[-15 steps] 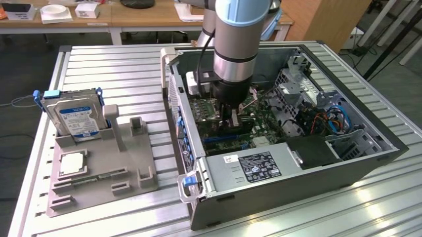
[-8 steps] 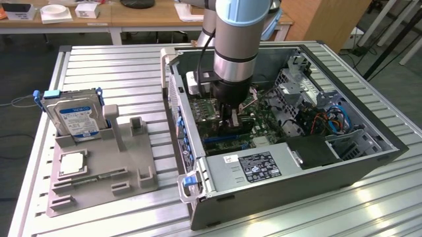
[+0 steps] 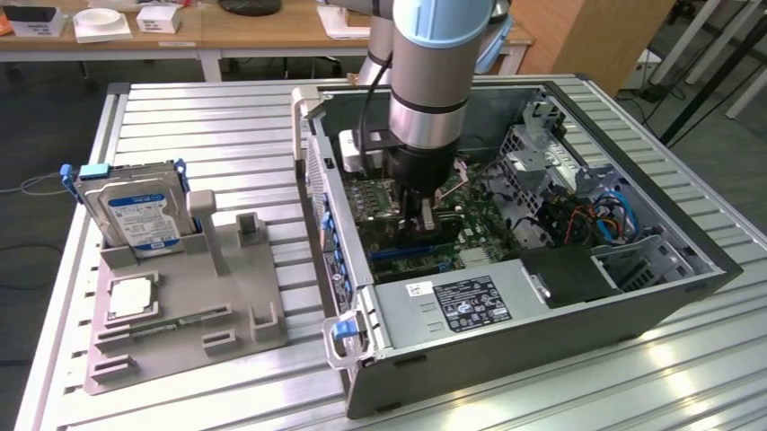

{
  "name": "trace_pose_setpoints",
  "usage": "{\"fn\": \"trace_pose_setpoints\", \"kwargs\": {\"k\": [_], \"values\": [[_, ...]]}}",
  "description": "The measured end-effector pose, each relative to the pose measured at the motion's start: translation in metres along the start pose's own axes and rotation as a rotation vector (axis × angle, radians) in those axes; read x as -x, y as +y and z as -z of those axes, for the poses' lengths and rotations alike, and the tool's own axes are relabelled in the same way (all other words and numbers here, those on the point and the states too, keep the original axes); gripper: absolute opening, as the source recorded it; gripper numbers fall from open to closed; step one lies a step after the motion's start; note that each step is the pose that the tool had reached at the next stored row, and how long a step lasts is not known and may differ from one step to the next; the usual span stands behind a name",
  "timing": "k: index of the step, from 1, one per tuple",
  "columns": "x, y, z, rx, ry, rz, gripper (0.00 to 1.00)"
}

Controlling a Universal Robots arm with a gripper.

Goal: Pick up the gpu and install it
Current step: 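Insert the gpu into the slot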

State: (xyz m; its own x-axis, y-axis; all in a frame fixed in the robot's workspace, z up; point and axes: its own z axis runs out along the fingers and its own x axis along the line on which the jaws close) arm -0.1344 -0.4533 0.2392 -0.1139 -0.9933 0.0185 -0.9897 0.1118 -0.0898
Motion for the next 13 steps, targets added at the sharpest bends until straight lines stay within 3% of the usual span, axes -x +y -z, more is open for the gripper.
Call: {"fn": "trace_pose_setpoints", "kwargs": {"k": [13], "values": [[-0.0012, -0.0004, -0.0001, -0.0007, -0.0001, 0.0, 0.29]]}}
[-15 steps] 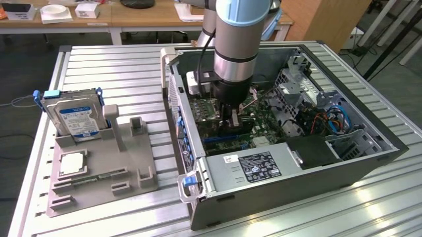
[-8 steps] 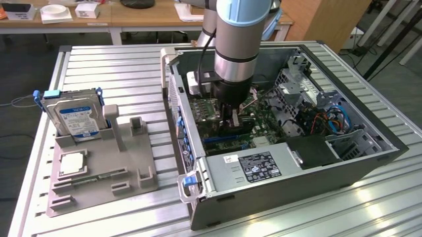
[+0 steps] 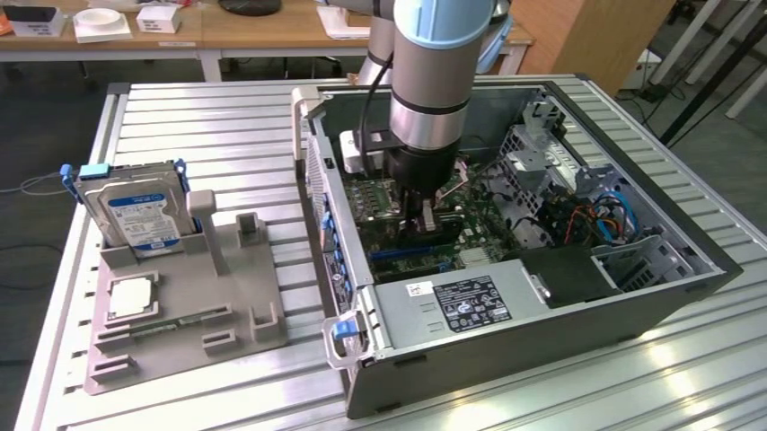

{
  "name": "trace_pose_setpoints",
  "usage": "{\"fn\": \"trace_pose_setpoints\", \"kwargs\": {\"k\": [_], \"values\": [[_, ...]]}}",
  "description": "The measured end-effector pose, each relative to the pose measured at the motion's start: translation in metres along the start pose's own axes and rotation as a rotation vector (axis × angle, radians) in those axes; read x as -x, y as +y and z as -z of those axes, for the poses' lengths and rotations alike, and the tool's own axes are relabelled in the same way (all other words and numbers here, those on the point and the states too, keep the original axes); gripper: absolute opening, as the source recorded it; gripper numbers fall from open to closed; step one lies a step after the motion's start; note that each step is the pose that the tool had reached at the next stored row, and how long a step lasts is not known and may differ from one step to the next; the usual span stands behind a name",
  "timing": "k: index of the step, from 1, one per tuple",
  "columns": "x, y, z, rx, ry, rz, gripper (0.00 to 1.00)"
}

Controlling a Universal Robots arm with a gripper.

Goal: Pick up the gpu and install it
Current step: 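Insert the gpu into the slot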

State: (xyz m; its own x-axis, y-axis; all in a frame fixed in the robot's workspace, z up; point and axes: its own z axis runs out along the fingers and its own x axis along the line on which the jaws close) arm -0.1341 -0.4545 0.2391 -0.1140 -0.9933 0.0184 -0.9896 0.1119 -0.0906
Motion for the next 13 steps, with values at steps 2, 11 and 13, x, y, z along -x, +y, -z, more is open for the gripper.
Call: {"fn": "trace_pose_setpoints", "kwargs": {"k": [2, 11, 13], "values": [[0.0, 0.0, 0.0, -0.0002, 0.0, 0.0, 0.29], [0.0, 0.0, 0.0, -0.0014, -0.0011, 0.011, 0.29], [0.0007, 0.0006, 0.0, -0.0024, -0.0003, 0.011, 0.29]]}}
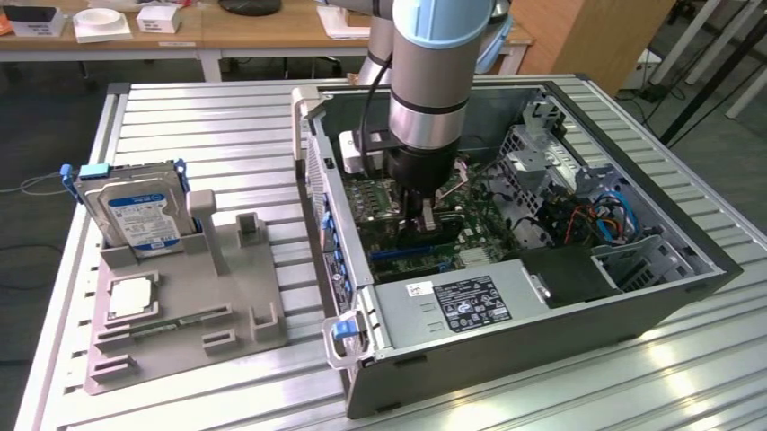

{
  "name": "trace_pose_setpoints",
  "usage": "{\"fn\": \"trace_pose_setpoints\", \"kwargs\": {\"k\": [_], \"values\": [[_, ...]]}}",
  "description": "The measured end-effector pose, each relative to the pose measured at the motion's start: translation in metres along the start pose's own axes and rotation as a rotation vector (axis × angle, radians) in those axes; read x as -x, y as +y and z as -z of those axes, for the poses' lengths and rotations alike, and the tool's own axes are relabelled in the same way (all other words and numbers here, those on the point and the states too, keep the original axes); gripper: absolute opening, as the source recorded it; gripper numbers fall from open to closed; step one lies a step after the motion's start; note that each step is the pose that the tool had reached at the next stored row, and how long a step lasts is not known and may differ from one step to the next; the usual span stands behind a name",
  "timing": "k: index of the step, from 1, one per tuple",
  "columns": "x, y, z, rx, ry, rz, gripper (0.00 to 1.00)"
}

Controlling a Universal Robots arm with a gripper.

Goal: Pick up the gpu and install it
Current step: 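Insert the gpu into the slot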

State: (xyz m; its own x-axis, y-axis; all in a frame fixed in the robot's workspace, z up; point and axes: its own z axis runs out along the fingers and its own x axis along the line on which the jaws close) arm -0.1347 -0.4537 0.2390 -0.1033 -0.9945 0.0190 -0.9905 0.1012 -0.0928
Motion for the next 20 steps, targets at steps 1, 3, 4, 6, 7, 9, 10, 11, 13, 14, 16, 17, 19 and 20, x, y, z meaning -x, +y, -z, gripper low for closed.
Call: {"fn": "trace_pose_setpoints", "kwargs": {"k": [1, 3, 4, 6, 7, 9, 10, 11, 13, 14, 16, 17, 19, 20], "values": [[0.0, 0.0001, 0.0, 0.0, 0.0001, 0.0, 0.29], [0.0, 0.0002, -0.0001, -0.0001, 0.0007, 0.0, 0.29], [0.0, 0.0002, -0.0002, -0.0001, 0.001, 0.0, 0.29], [0.0001, 0.0004, -0.0005, -0.0002, 0.0016, 0.0, 0.29], [0.0001, 0.0005, -0.0006, -0.0003, 0.0022, 0.0, 0.29], [0.0001, 0.0005, -0.0008, -0.0004, 0.0029, 0.0, 0.29], [0.0003, 0.0005, -0.0009, -0.0005, 0.0031, 0.0, 0.29], [0.0004, 0.0006, -0.0011, -0.0006, 0.004, 0.0, 0.29], [0.0006, 0.0008, -0.0013, -0.0007, 0.0047, 0.0, 0.29], [0.0007, 0.001, -0.0014, -0.0008, 0.0053, 0.0, 0.29], [0.0012, 0.0012, -0.0015, -0.0008, 0.0066, 0.001, 0.29], [0.0015, 0.0013, -0.0015, -0.0008, 0.0073, 0.001, 0.29], [0.0022, 0.0014, -0.0016, -0.001, 0.0082, 0.001, 0.29], [0.0024, 0.0015, -0.0017, -0.001, 0.0084, 0.001, 0.29]]}}
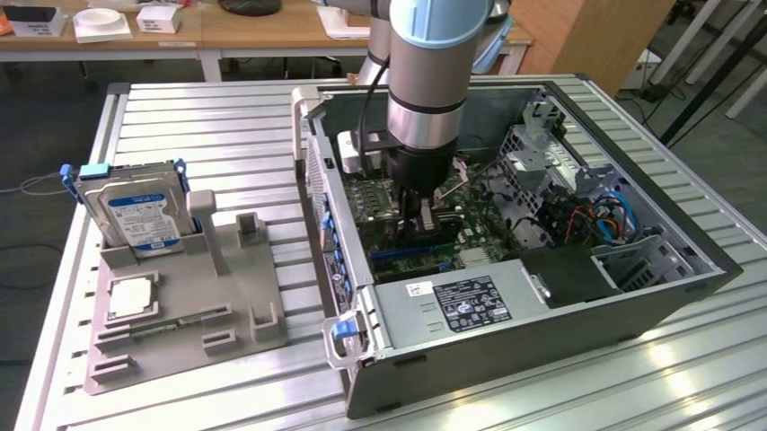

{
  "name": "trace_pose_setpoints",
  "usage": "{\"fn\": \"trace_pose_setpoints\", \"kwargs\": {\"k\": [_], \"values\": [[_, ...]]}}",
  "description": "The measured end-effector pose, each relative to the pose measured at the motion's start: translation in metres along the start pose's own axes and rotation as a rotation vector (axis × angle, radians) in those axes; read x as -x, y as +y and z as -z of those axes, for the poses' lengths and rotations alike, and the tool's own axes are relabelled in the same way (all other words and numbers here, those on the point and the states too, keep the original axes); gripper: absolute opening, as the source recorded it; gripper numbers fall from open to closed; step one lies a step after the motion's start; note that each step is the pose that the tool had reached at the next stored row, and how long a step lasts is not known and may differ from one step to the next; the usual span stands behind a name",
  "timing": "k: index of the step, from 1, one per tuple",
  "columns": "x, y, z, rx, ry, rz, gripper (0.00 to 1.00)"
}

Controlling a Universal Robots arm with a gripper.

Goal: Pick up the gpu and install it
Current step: 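Insert the gpu into the slot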

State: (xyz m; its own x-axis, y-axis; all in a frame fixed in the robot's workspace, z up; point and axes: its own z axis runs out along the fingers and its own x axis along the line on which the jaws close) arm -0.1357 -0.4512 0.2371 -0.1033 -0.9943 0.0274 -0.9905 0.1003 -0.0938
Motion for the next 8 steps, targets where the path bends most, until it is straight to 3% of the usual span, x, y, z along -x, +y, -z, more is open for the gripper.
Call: {"fn": "trace_pose_setpoints", "kwargs": {"k": [8], "values": [[0.0001, 0.0001, 0.0, -0.0001, 0.0, 0.002, 0.29]]}}
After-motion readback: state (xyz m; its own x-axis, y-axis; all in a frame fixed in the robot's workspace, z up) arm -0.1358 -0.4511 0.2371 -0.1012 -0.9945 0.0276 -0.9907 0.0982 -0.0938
